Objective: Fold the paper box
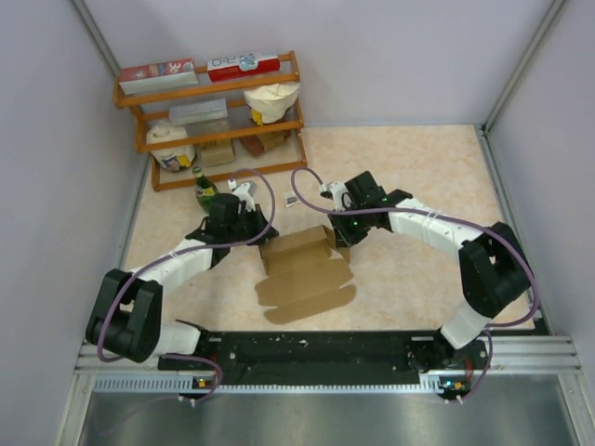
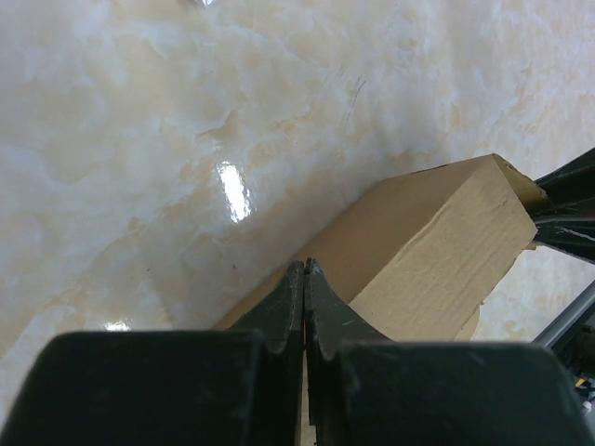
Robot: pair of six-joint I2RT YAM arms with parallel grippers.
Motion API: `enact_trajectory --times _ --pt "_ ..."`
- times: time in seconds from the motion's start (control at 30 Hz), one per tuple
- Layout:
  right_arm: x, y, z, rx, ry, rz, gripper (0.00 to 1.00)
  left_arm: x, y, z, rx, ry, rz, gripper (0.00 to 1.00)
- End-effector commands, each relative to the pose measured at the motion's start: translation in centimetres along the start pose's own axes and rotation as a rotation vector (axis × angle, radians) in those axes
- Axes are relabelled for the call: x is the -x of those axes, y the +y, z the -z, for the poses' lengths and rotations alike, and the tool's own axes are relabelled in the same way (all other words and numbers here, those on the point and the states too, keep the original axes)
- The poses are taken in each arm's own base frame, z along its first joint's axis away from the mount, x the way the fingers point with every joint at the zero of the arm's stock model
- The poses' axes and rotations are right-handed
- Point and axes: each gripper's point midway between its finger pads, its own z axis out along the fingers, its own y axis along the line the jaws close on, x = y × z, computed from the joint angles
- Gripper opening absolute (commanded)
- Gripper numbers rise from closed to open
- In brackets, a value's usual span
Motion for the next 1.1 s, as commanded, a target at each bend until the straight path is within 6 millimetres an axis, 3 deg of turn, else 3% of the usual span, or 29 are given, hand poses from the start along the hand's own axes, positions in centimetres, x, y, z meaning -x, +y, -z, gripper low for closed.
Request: enact_trajectory --times 0.0,0.47,0.8,1.07 --pt "0.8 1.5 -0.1 0.024 -0.018 0.022 0.21 0.5 -1.1 0.7 -0.048 -0.031 -0.015 0.0" --pt "0.4 3.2 -1.0 0.06 -0.062 -0.01 0.27 -0.4 -1.3 1.5 -0.063 -0.033 -0.004 0.0" --pt "0.4 1.9 -1.1 -0.032 -0.126 -0.043 0.23 -0.7 -2.1 1.4 -0.099 -0.023 0.009 0.0" --pt "0.8 2.1 -0.6 -0.031 -0.162 -0.042 0.26 0.6 -3.4 2.0 -0.137 -0.053 -0.034 0.0"
